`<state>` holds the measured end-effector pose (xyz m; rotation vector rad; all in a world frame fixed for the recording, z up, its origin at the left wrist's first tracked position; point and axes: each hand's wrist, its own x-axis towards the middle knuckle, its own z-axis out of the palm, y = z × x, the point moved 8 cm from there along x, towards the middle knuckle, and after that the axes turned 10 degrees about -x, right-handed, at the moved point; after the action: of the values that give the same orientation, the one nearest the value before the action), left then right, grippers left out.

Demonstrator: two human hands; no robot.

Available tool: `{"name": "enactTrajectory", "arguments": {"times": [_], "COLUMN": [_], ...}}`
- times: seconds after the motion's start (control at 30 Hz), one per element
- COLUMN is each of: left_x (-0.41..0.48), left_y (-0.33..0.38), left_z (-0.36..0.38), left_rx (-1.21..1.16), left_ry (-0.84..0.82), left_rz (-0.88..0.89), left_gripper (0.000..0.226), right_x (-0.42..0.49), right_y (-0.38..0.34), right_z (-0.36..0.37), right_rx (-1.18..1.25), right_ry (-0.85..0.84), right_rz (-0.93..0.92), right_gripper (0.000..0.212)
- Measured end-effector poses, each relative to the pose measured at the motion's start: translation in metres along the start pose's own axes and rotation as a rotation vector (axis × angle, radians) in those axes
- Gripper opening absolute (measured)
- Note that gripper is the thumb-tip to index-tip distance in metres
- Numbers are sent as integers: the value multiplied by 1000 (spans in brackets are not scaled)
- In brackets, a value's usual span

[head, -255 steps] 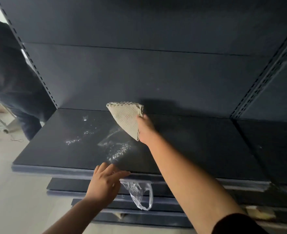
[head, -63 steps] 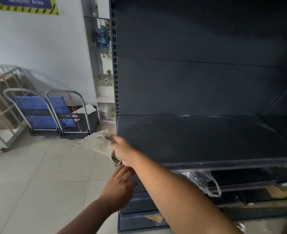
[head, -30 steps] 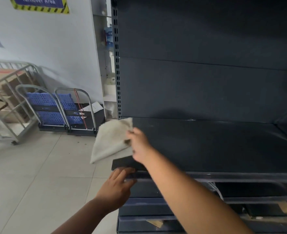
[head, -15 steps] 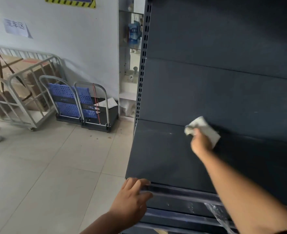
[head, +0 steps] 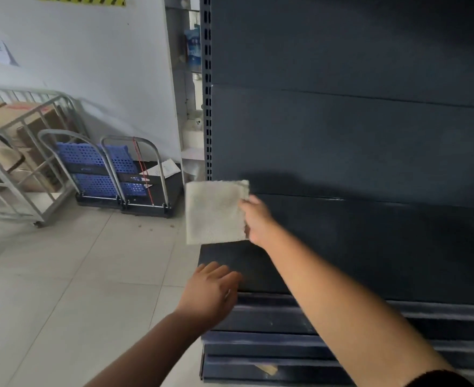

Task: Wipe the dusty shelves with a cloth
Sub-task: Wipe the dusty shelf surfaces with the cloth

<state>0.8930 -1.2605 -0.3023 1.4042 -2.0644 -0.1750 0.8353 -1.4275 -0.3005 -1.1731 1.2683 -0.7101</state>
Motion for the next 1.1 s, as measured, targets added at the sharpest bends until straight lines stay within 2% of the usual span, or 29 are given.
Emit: {"name": "enactTrajectory", "arguments": {"times": [0.07, 0.13, 0.2, 0.3, 0.37, 0.4, 0.47, 0.53, 0.57, 0.63, 0.73, 0.8, 0.83, 0.9, 0.93, 0.97, 1.1], "left_x": [14, 28, 37, 41, 42, 41, 41, 40, 39, 37, 36, 36, 35, 34, 33, 32, 28], "left_y": [-2, -2, -4, -9, -13, -16, -21, -23, -22, -19, -20, -20, -19, -19, -20, -20, -21], "left_z": [3, 7, 16, 32, 39, 40, 39, 39, 40, 41, 41, 41, 40, 40, 40, 41, 40], "left_rx": [32, 67, 95, 127, 139, 137, 129, 137, 143, 150, 152, 161, 163, 153, 146, 140, 133], "left_ry": [-13, -32, -71, -149, -172, -173, -160, -146, -135, -118, -120, -122, -115, -90, -77, -68, -60], "left_rz": [-41, -103, -165, -253, -291, -308, -341, -355, -351, -335, -352, -366, -369, -372, -371, -369, -387], "left_gripper": [9, 17, 23, 34, 41, 43, 44, 41, 38, 35, 35, 36, 35, 34, 33, 32, 29], "right_x": [-1, -8, -25, -69, -83, -82, -60, -25, -8, 24, 54, 58, 56, 43, 31, 17, -3], "right_y": [6, 11, 13, 2, -2, -2, 12, 37, 49, 50, 29, 19, 11, 7, 4, -4, -36], "right_z": [-79, -169, -254, -354, -393, -405, -421, -423, -413, -382, -285, -202, -147, -36, 7, 37, 57], "right_rx": [84, 40, -95, -478, -620, -674, -769, -860, -908, -981, -874, -850, -937, -994, -945, -856, -378], "right_ry": [193, 410, 668, 1048, 1164, 1169, 1077, 898, 797, 682, 561, 436, 295, -120, -288, -364, -286], "right_rz": [43, 34, -15, -103, -115, -128, -88, 92, 166, 177, 26, -35, -133, -334, -404, -413, -313], "right_gripper": [17, 13, 20, 34, 37, 36, 33, 35, 37, 37, 31, 36, 37, 33, 33, 32, 27]}}
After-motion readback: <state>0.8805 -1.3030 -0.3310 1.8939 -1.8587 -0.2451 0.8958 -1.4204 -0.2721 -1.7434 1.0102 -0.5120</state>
